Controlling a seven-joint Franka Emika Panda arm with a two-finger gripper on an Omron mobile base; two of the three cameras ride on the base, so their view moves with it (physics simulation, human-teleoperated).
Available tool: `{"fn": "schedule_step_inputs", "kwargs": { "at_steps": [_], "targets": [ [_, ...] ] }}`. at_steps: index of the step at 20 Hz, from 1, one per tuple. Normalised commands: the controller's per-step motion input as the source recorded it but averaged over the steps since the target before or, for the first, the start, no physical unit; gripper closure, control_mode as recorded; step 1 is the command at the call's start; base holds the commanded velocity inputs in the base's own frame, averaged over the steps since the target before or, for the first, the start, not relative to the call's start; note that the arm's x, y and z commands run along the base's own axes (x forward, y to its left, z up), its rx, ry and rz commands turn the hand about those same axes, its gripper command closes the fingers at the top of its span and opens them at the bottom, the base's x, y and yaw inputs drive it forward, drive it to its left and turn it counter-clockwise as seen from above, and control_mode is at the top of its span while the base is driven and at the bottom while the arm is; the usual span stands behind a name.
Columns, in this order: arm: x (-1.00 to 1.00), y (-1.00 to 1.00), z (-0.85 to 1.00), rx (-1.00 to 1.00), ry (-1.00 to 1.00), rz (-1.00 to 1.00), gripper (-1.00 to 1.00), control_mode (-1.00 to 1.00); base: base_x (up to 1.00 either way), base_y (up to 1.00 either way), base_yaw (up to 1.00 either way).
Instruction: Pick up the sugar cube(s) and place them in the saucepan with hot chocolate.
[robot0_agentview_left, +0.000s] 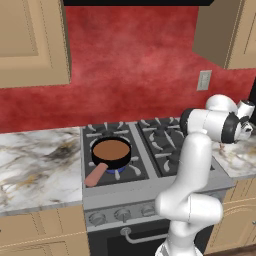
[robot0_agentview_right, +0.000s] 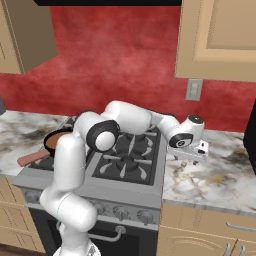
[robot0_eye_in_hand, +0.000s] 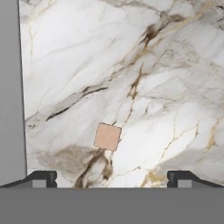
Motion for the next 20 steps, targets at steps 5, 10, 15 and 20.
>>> {"fn": "schedule_step_inputs", "kwargs": {
  "at_steps": [5,10,15,20],
  "targets": [
    [0.17,0.00,-0.04,0.00,0.00,0.00,-1.00,-1.00,0.00,0.00,0.00],
    [0.19,0.00,0.00,0.00,0.00,0.00,-1.00,-1.00,0.00,0.00,0.00],
    [0.04,0.00,-0.04,0.00,0.00,0.00,-1.00,-1.00,0.00,0.00,0.00],
    [0.00,0.00,-0.11,0.00,0.03,0.00,-1.00,-1.00,0.00,0.00,0.00]
  ]
}}
